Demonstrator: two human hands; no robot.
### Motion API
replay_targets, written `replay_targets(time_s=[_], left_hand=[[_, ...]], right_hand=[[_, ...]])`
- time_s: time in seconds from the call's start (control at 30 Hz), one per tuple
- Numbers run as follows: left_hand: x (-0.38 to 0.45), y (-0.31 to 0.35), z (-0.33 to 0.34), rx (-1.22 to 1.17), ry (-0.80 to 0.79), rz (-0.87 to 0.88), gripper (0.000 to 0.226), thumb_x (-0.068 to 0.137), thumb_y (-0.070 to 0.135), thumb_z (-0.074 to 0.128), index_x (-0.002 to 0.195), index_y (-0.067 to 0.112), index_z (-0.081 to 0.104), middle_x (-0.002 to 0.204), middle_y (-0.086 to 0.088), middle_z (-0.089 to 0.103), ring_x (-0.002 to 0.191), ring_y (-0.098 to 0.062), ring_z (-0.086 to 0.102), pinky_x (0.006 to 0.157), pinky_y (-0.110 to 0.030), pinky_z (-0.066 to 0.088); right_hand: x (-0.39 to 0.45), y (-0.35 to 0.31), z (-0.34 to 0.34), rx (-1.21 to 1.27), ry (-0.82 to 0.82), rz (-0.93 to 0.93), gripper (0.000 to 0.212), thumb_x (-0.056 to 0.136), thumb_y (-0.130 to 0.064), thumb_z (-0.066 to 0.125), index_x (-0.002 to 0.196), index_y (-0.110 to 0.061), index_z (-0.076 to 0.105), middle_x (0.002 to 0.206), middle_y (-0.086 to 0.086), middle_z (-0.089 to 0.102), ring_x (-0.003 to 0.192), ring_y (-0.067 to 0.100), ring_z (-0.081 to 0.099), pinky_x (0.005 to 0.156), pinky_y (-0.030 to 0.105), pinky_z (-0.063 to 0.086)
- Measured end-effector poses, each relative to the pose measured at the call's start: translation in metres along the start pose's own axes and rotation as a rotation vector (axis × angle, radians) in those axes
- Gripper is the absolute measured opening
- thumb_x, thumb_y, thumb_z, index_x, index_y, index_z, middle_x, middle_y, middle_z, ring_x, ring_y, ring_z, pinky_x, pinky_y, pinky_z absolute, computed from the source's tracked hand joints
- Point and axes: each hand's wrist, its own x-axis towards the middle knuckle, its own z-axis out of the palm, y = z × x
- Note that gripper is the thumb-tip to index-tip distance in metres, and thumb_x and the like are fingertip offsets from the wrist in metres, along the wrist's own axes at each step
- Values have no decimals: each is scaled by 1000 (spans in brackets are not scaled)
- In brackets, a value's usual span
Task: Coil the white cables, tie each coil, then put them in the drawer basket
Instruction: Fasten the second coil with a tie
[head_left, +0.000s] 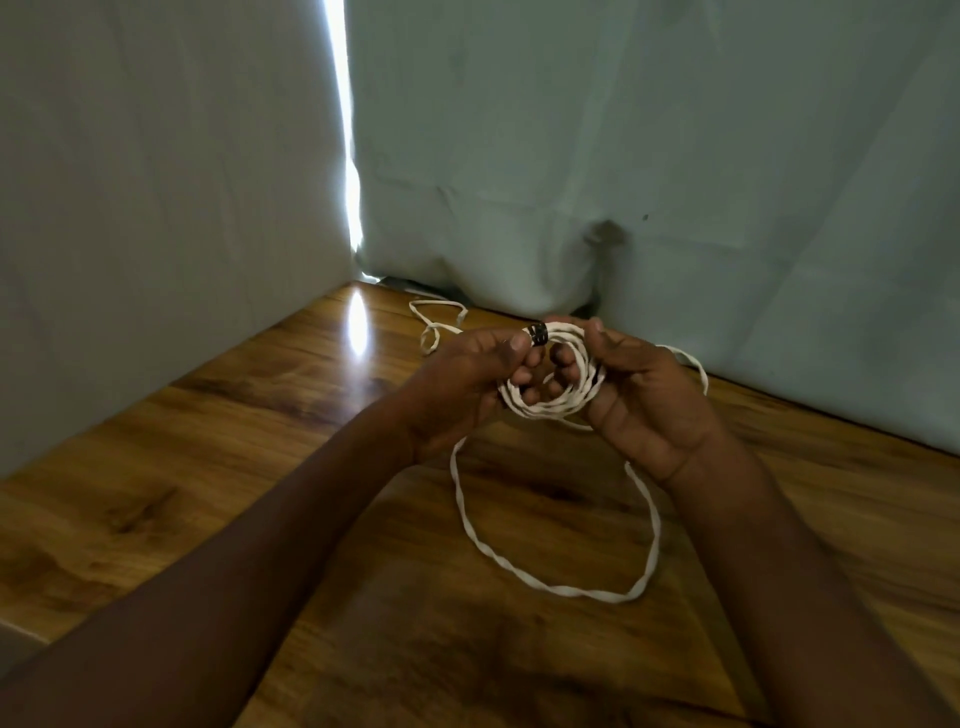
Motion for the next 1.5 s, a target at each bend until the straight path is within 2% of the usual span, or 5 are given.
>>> replay_targets(time_s=[0.2,0.53,0.77,1.1,1.5], left_hand=[[6,-10,9,729,220,355,41,101,30,43,105,-3,65,86,-11,67,76,-11,61,74,-31,50],[6,-13,23,-406,-99,-171,58,104,46,42,112,-5,69,92,-14,64,87,-22,64,102,-42,49],[11,-11,20,-379,-86,-122,52,100,37,43,54,16,54,44,2,37,46,-15,43,75,-38,49],[10,-14,15,-500,-209,-157,41,109,30,36,101,-3,59,77,-8,55,78,-16,49,98,-39,49],[12,-11,15,-587,-143,-109,38,107,30,37,90,6,61,70,0,51,72,-13,49,91,-31,42]], right_hand=[[12,21,-10,209,24,97,38,86,-28,75,96,4,57,98,19,47,89,30,53,88,45,54],[-1,16,-8,205,202,83,72,99,-48,36,35,-15,33,33,3,35,43,23,51,60,29,27],[7,32,8,251,1,-20,61,97,-39,44,40,-20,45,32,-5,27,36,16,16,50,26,19],[14,20,-21,216,-71,10,47,74,-42,84,56,-14,50,35,-4,29,47,17,7,71,39,6],[-4,16,3,256,129,-91,32,100,-31,60,82,-8,74,63,6,55,71,29,57,76,42,58]])
